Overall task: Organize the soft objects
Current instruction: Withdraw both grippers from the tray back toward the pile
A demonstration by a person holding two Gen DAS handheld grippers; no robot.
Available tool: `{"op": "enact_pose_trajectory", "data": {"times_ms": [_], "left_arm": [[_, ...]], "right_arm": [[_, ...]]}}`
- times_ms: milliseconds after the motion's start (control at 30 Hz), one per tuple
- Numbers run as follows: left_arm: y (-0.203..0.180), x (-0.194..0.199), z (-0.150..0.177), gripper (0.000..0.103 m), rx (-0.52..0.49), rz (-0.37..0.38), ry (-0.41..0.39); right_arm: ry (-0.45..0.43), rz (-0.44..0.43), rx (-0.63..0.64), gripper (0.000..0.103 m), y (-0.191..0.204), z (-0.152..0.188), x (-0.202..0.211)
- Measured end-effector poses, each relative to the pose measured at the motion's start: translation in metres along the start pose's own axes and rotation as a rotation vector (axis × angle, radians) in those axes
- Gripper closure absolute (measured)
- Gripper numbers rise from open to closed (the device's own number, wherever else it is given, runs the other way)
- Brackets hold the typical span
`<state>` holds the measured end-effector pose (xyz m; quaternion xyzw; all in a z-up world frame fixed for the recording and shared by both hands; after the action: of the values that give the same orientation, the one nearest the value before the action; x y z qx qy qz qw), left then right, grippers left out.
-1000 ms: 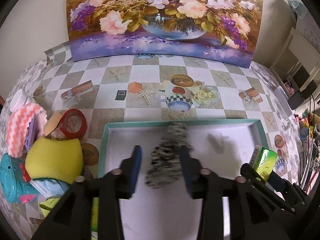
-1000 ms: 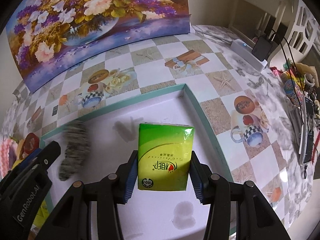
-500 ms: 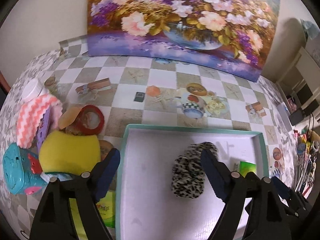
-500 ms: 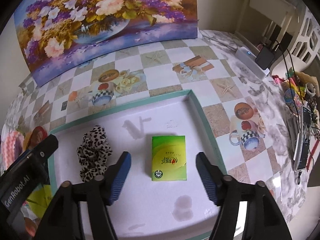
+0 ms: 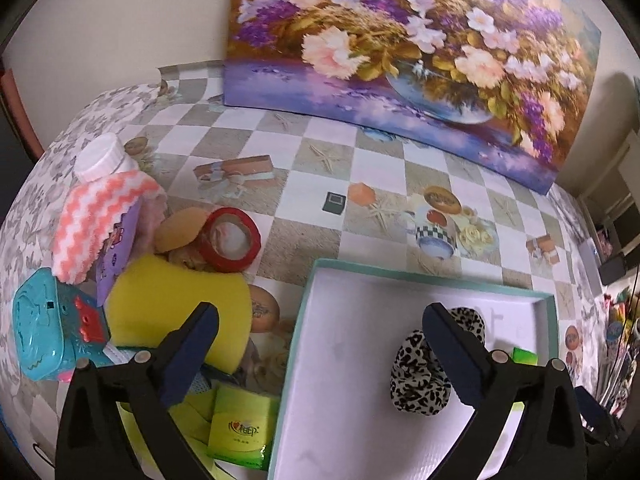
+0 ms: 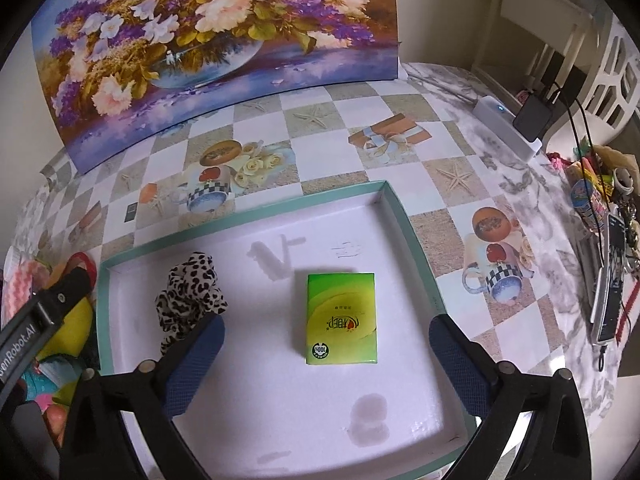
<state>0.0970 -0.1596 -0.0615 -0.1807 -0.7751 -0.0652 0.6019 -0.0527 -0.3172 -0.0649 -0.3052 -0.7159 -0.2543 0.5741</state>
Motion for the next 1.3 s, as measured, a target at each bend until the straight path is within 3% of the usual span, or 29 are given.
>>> {"op": "enact_pose_trajectory", "data": {"times_ms": [300,567,767,1033,1300], "left_arm": [[0.005,0.004,0.001,0.001,0.011,0.071,0.008],[0.008,0.024,-0.001,0.001,-0.01,0.131,-0.061],[0.019,0.029,-0.005,0.001,-0.024,0.087,-0.073],[0.057,0.043,-0.011,0.001,0.019,-0.063,-0.116],[0.094,0.033,-0.012,0.001,0.111,-0.008,-0.002]], "right_arm": [[-0.117,-0.025,0.059,0.0,0.016,0.0,0.026],[-0.101,-0.104,0.026,0.0,0.02,0.003,0.022],[-0.068,-0.104,0.015,0.0,0.025,0.006,0.013],[-0.095,-0.125,0.051,0.0,0.046,0.009,0.016],[-0.121,-0.191,0.108,0.0,0.076,0.015,0.025]]}}
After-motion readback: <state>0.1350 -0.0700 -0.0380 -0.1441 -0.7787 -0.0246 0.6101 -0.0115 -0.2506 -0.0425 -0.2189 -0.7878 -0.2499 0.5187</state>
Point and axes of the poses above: each gripper's, at about its wrist camera, not at the fingertips, and x roughly against the way its jaws point, y to its left, z to its underside, the point moved 3 cm from there along -x, roughly the way its jaws point, and after that the axes turned 13 degrees about y, right-handed, at the moved point
